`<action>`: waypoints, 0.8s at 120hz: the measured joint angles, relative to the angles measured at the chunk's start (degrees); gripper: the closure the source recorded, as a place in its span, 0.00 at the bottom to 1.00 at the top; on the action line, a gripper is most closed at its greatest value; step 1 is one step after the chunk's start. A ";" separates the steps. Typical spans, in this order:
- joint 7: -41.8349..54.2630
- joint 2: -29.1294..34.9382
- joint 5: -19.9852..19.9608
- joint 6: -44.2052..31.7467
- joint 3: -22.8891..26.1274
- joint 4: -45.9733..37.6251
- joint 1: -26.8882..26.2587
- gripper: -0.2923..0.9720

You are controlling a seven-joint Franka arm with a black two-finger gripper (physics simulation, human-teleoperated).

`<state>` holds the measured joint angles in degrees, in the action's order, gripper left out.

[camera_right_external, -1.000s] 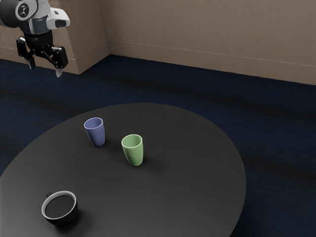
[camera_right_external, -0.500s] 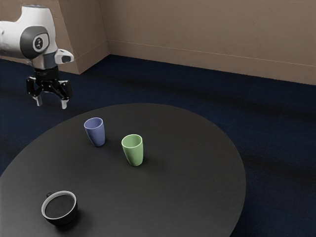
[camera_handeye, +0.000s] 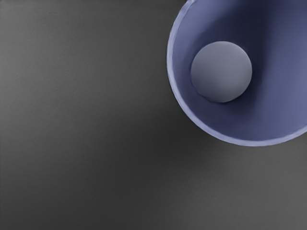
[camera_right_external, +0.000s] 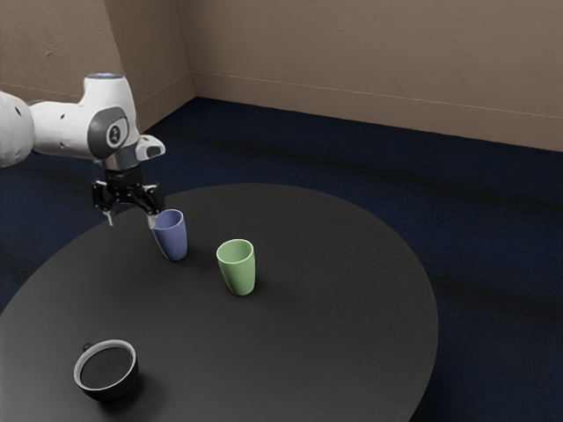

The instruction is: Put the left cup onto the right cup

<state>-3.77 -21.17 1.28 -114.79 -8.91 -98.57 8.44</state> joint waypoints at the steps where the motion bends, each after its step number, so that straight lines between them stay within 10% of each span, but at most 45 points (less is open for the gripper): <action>1: 0.04 -0.22 -0.01 -0.16 0.01 0.20 0.07 0.23; 96: 4.49 -14.73 -2.99 -6.43 1.18 13.11 3.10 0.23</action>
<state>0.72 -35.90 -1.71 -121.22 -7.73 -85.46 11.54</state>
